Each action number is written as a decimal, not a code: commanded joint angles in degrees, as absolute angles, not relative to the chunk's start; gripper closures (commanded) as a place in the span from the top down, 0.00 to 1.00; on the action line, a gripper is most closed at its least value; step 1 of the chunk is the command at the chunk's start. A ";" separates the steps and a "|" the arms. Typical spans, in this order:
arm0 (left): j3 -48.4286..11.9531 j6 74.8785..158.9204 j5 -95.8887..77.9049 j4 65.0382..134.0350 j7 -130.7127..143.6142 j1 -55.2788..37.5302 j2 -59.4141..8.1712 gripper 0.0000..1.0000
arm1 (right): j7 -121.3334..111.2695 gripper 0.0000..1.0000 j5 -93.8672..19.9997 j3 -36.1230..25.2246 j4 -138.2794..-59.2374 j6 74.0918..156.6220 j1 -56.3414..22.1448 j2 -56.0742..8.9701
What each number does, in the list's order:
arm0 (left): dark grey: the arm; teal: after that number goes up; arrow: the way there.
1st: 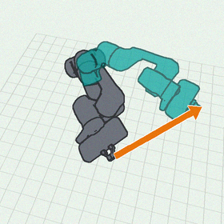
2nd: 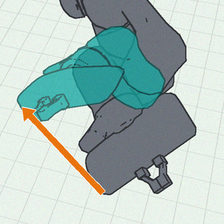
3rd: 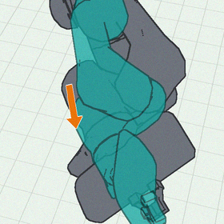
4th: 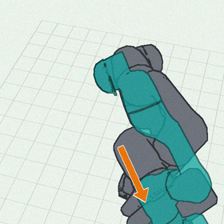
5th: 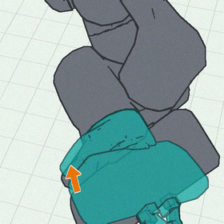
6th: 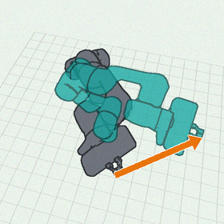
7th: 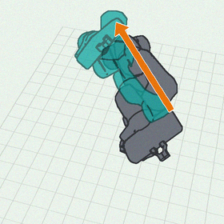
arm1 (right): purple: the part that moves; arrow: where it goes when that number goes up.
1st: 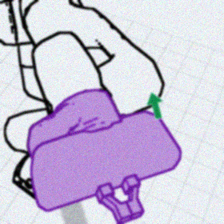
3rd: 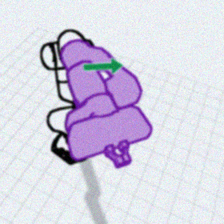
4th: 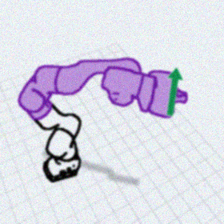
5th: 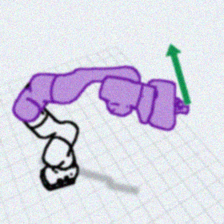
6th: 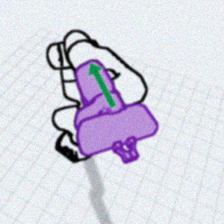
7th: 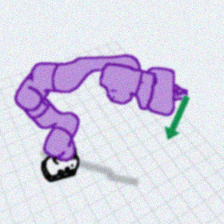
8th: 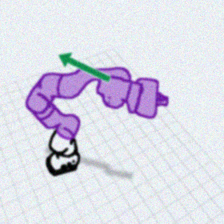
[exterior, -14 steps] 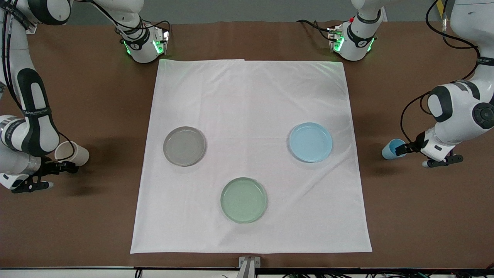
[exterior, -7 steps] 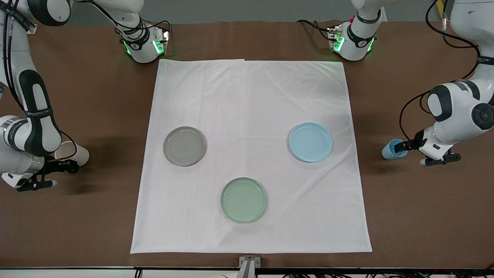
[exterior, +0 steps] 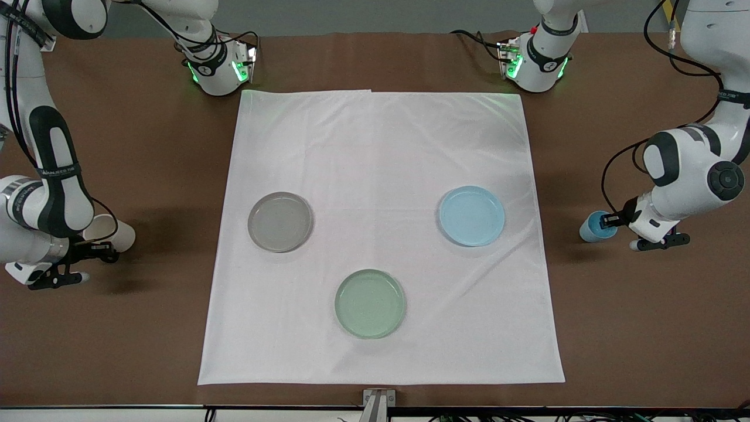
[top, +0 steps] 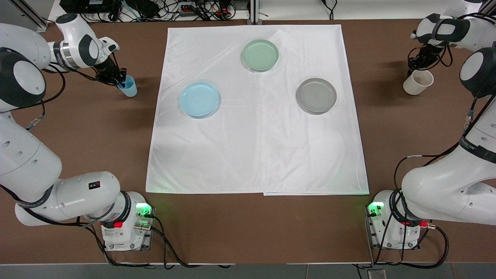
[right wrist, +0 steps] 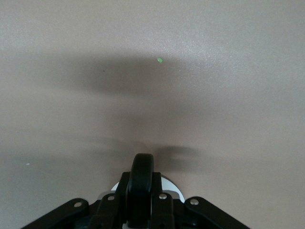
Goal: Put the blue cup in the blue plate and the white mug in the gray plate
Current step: 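Carry the blue cup over the blue plate with the left gripper, then lower the cup onto the blue plate while the right gripper carries the mug, then open the left gripper and withdraw it from the blue cup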
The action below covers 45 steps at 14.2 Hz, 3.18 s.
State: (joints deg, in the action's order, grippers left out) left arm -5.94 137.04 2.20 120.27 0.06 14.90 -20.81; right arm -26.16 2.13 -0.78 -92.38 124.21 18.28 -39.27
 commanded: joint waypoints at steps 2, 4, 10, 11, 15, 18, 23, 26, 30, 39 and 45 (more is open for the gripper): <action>-9.39 136.41 3.17 119.09 1.05 14.85 -20.13 0.00 | -26.28 0.09 3.08 -0.09 -92.55 123.84 18.46 -38.58; -12.64 136.06 3.16 119.09 4.46 14.85 -18.55 0.00 | -26.37 0.06 3.08 0.09 -92.55 123.84 18.19 -38.32; -26.70 123.13 3.25 113.82 27.55 13.11 -17.75 0.00 | -34.61 0.03 2.90 1.76 -92.46 119.27 16.10 -33.23; -27.24 123.13 3.25 113.82 31.51 11.09 -18.45 0.00 | -36.54 0.03 2.99 1.76 -92.55 119.27 15.21 -32.53; -27.33 123.22 3.34 112.94 42.79 3.87 -21.70 0.00 | -51.21 0.02 3.08 1.67 -93.07 116.91 7.93 -28.40; -26.72 123.83 3.78 112.85 43.59 0.71 -23.64 0.00 | -51.77 0.01 3.08 1.67 -96.22 115.31 1.87 -24.36; -26.63 124.62 5.97 112.76 44.03 1.32 -24.69 0.04 | -51.42 0.00 3.08 1.58 -104.57 119.96 -10.52 -19.61; -26.54 125.33 6.59 112.41 44.03 1.76 -25.57 0.37 | -51.50 0.00 3.34 1.58 -105.73 121.11 -17.38 -19.95; -26.54 124.64 6.94 110.40 43.68 3.50 -24.44 1.00 | -51.24 0.00 6.06 1.58 -106.26 122.69 -25.65 -21.52; -26.63 101.09 13.42 83.51 33.34 12.21 -21.89 1.00 | -51.76 0.00 11.42 1.67 -106.26 130.07 -27.60 -28.12; -26.72 93.09 14.77 81.91 18.57 16.26 -12.49 1.00 | -52.03 0.01 11.43 1.67 -106.26 133.68 -28.91 -30.06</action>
